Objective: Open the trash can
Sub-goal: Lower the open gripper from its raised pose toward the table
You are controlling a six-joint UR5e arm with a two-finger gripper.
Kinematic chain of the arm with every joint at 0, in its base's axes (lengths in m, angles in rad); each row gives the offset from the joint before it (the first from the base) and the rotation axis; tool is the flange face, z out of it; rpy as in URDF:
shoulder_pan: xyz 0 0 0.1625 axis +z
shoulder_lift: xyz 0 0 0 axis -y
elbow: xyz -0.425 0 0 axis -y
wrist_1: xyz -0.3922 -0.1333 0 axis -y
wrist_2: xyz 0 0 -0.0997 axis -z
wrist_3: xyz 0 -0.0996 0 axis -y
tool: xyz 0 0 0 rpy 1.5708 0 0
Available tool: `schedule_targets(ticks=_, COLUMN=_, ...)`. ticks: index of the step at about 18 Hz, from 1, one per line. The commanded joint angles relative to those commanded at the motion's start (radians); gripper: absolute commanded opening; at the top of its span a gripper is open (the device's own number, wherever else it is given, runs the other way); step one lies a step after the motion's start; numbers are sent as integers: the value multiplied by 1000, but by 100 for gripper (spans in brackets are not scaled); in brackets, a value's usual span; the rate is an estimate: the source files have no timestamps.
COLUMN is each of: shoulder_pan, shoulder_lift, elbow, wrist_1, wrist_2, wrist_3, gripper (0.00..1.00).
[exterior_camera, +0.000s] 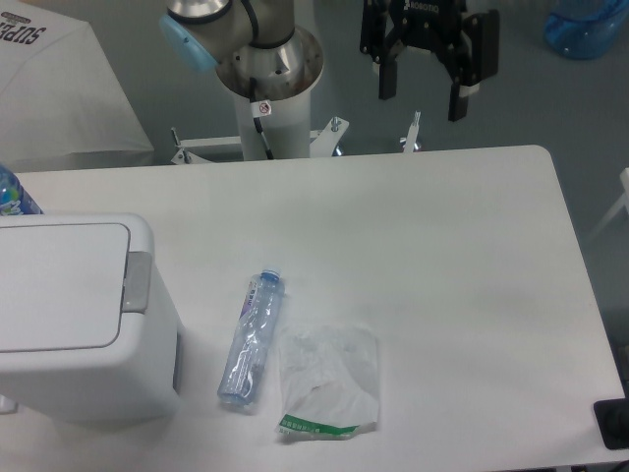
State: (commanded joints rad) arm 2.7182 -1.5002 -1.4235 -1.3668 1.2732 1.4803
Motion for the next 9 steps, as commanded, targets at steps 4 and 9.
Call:
schedule_targets(ticks=4, shoulder_pan=-29, shoulder_lift=-14, elbow=11, wrist_1=14, wrist_2=2, wrist_3=-46, gripper=100)
schedule_targets(ticks=9, shoulder_pan=-133, shoulder_lift=-55, elbow=15, wrist_1=119, wrist_2=9, wrist_3=-383, gripper=100)
